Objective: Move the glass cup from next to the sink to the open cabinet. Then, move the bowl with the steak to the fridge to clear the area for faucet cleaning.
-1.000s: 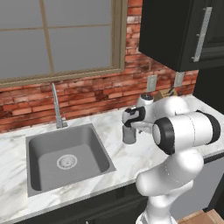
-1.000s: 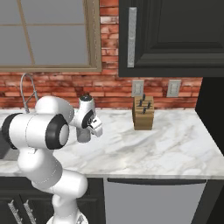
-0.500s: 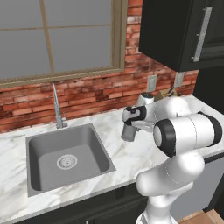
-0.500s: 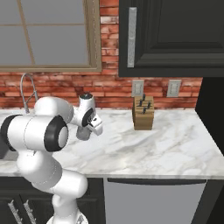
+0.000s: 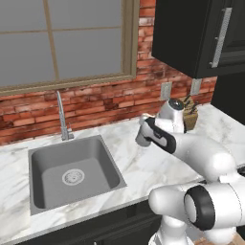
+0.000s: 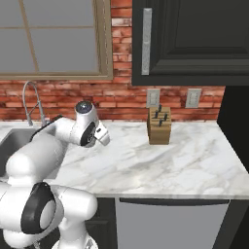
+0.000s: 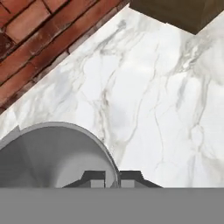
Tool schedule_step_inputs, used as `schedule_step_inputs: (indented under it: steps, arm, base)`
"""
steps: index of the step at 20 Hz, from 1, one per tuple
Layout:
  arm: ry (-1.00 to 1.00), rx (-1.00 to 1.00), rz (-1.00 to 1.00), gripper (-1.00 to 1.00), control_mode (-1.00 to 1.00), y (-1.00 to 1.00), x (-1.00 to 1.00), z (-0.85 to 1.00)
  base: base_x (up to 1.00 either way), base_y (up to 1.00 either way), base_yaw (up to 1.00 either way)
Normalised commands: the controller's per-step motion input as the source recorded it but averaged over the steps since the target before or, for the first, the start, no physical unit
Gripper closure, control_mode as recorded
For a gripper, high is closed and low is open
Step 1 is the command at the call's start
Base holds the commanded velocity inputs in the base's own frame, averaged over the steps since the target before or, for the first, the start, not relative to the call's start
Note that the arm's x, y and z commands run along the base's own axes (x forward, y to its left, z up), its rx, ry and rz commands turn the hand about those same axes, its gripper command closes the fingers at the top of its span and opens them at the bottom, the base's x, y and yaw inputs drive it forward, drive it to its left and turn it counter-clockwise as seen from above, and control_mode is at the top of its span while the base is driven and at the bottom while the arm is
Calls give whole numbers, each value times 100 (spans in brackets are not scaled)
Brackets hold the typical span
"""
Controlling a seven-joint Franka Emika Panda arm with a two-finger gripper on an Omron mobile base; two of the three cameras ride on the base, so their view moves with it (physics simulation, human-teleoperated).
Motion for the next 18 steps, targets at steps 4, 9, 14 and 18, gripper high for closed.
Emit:
schedule_step_inputs:
  steps: [4, 9, 14, 18]
  arm:
    - [-4, 2, 9, 100, 100, 3, -15, 12]
    - [0, 0, 0, 100, 100, 0, 0, 0]
    - [0, 0, 0, 100, 100, 0, 0, 0]
    - [0, 0, 0, 100, 100, 0, 0, 0]
  base:
    - [-38, 13, 44]
    - [-17, 27, 80]
    - [-3, 27, 90]
    - [0, 44, 86]
